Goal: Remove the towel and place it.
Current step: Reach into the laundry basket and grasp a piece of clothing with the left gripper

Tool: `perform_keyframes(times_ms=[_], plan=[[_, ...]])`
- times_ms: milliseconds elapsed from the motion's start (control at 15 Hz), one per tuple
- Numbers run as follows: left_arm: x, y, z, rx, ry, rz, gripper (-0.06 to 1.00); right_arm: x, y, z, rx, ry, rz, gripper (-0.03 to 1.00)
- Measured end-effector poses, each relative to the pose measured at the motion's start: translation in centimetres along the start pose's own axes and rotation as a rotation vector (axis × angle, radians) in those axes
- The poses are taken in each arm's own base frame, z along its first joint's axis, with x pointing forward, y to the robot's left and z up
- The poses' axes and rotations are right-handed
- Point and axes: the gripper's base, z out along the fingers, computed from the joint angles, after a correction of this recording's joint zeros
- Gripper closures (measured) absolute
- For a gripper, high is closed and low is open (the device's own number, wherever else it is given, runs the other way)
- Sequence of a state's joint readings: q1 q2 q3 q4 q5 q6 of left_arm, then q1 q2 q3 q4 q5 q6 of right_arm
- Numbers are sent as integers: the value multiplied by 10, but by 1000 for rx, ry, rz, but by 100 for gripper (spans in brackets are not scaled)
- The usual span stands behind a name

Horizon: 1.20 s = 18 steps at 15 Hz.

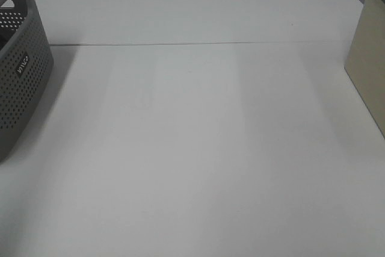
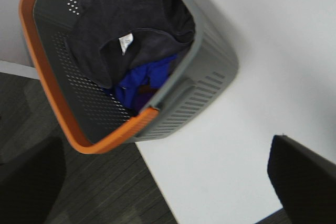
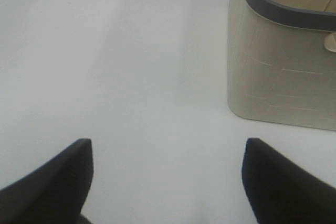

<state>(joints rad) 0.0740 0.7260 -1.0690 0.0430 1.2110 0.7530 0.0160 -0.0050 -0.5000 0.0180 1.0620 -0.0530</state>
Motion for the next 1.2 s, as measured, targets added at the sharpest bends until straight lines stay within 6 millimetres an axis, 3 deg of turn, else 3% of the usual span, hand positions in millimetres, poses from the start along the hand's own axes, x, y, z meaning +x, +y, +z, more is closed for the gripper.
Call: perform_keyframes(times_ms=[200,467,600,667,800,867,1067,1200], plan=[[-53,61,29,-34,93,134,-5,0,0,0,0,0,0,21],[-94,109,131,34,287,312,-5,0,0,0,0,0,0,21],[-92,116,187,101,367,355,-4,0,0,0,0,0,0,21],[-89,117,202,120,388,367,-4,0,0,0,0,0,0,21],[-74,119,253,186,458,410,-4,0,0,0,0,0,0,21],[-63,114,297,224,502,461,-4,0,0,0,0,0,0,21],[-54,107,339,229,503,507,-4,0,0,0,0,0,0,21],[-51,105,354,230,504,524,-4,0,0,0,0,0,0,21]])
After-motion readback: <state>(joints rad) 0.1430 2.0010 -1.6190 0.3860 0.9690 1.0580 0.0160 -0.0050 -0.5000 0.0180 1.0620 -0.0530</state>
